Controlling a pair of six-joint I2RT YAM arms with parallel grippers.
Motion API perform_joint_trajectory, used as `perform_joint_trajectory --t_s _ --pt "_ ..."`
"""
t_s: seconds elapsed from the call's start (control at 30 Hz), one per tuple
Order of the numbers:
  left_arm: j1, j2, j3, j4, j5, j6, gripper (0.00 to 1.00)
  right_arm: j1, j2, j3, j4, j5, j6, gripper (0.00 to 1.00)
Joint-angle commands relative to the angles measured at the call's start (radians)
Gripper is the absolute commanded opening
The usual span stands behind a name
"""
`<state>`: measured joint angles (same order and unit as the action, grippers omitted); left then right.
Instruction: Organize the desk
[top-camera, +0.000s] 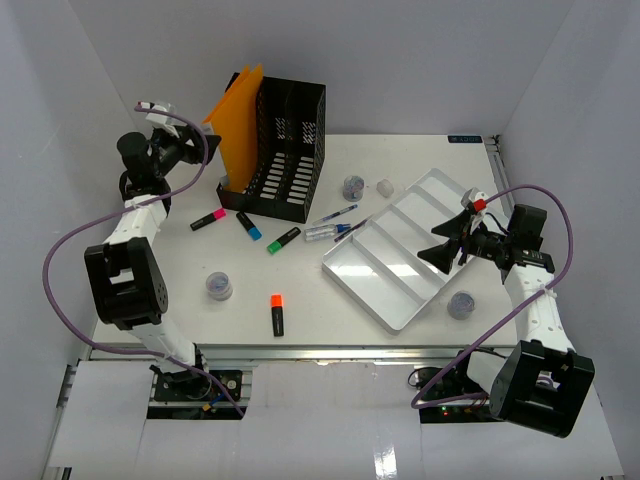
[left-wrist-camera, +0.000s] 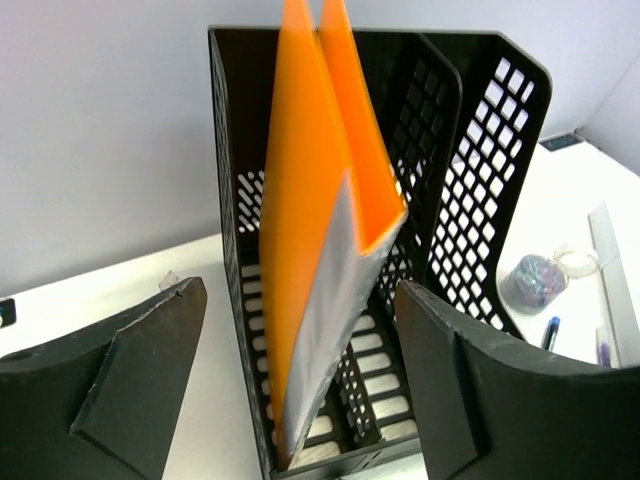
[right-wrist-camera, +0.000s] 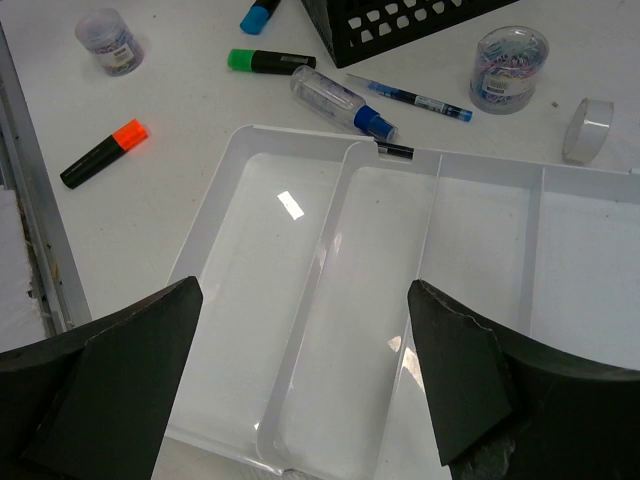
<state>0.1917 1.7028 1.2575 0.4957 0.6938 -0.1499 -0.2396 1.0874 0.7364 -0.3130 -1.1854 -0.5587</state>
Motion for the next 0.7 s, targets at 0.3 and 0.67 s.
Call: perform_joint_trajectory --t_s 0.3,0.67 --pt "0.001 -0.507 -0.227 -0.145 -0.375 -0.212 0.98 0.136 0.068 0.043 -0.031 0.153 -0.051 0.90" --pt "0.000 -0.726 -0.621 -0.364 -0.037 -0.364 0.98 0.383 0.381 0.372 -0.133 0.311 -0.264 0.90"
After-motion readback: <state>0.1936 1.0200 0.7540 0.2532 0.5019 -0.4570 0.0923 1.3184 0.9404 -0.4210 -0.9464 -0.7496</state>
